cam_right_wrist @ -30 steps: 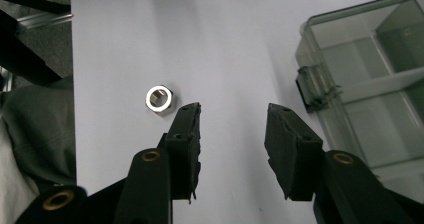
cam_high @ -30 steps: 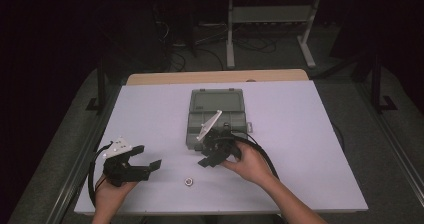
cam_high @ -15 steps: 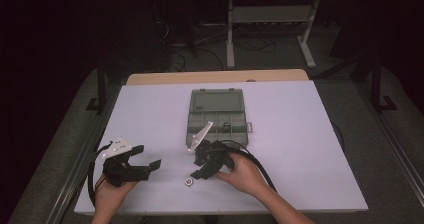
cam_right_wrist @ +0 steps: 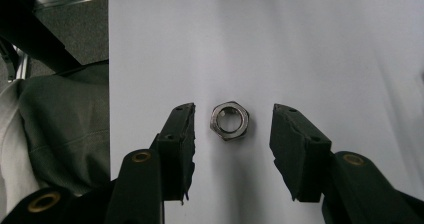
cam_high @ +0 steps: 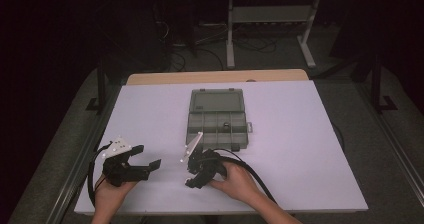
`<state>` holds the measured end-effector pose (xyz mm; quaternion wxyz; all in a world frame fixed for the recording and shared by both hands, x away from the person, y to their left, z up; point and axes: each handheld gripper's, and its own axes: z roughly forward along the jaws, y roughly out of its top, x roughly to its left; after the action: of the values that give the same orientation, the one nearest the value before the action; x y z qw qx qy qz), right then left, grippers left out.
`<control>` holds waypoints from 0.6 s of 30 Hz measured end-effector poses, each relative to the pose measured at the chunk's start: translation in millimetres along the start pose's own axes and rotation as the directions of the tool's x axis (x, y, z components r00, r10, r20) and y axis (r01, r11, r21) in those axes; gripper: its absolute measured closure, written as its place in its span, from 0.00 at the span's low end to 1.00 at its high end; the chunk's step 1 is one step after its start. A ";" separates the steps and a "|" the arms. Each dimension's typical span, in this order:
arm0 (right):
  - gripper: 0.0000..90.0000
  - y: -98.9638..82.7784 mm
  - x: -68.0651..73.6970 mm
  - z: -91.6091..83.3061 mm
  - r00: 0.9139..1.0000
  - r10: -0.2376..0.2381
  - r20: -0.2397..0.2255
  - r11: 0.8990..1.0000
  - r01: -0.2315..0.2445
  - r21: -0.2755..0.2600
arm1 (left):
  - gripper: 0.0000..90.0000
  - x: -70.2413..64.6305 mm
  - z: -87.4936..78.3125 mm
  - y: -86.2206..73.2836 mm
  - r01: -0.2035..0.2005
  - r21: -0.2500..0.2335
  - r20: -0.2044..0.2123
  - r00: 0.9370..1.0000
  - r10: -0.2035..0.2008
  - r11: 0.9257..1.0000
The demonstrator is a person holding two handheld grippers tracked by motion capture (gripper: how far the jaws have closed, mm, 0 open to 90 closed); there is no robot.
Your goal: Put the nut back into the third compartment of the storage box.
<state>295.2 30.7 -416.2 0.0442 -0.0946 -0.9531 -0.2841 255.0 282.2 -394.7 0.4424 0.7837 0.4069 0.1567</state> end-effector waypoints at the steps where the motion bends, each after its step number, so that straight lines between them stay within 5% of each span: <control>1: 0.57 0.0 0.0 0.0 1.000 0.000 0.000 1.000 0.000 0.000 | 0.17 -0.1 0.0 0.0 0.002 -0.002 0.000 1.000 -0.002 1.000; 18: 0.66 3.4 4.3 17.5 1.000 -0.011 0.026 0.999 0.010 0.046 | 0.17 0.3 0.0 -0.1 -0.004 0.002 0.000 1.000 0.004 1.000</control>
<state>291.2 43.8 -428.4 0.0323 -0.0923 -0.9603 -0.2613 255.2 282.5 -394.8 0.4413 0.7849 0.4056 0.1571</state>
